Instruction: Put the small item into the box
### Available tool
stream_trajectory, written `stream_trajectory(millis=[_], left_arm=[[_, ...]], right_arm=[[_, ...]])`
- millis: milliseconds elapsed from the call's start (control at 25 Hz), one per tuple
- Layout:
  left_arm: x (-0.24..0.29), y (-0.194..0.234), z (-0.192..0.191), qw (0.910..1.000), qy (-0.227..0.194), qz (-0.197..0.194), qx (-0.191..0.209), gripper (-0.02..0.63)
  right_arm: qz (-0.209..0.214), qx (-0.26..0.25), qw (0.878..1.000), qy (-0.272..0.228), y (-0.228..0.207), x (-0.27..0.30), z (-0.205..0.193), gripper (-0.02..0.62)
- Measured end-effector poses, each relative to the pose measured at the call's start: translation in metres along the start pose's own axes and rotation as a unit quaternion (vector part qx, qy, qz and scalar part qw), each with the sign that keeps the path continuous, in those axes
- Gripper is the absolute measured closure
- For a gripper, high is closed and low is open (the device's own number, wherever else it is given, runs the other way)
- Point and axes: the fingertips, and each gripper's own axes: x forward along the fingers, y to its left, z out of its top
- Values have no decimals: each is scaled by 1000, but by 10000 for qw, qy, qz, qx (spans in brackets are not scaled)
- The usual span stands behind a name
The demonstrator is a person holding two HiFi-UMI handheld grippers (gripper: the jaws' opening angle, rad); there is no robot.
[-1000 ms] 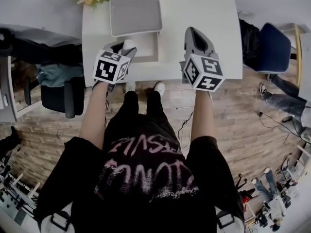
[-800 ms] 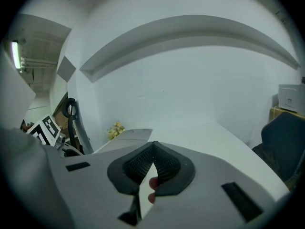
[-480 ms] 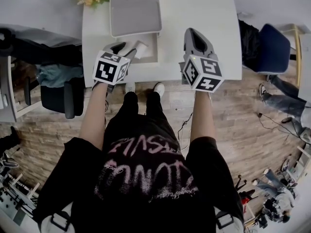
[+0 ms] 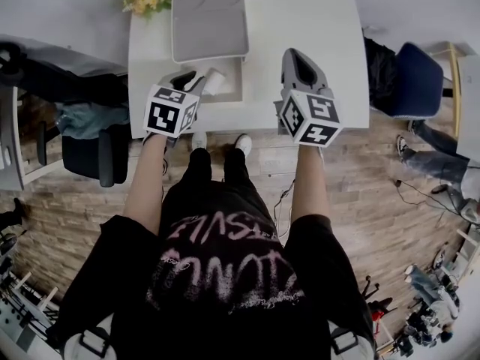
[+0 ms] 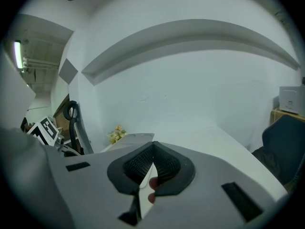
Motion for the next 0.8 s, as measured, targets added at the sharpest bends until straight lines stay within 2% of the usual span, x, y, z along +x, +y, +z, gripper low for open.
stream_trajectory(millis=[120,440,800], left_arm=[[-4,5,3,9999,-102,108,-44,555],[-17,12,18,9985,-431,259,-211,601],[-37,18,45,9953,-869,383,-174,601]], right_arm=[[15,-23,10000,-32,3,0,4,586],[-2,-29,9999,-113,4,-3,14,586],[7,-77,9997,-214,10,-7,29,586]])
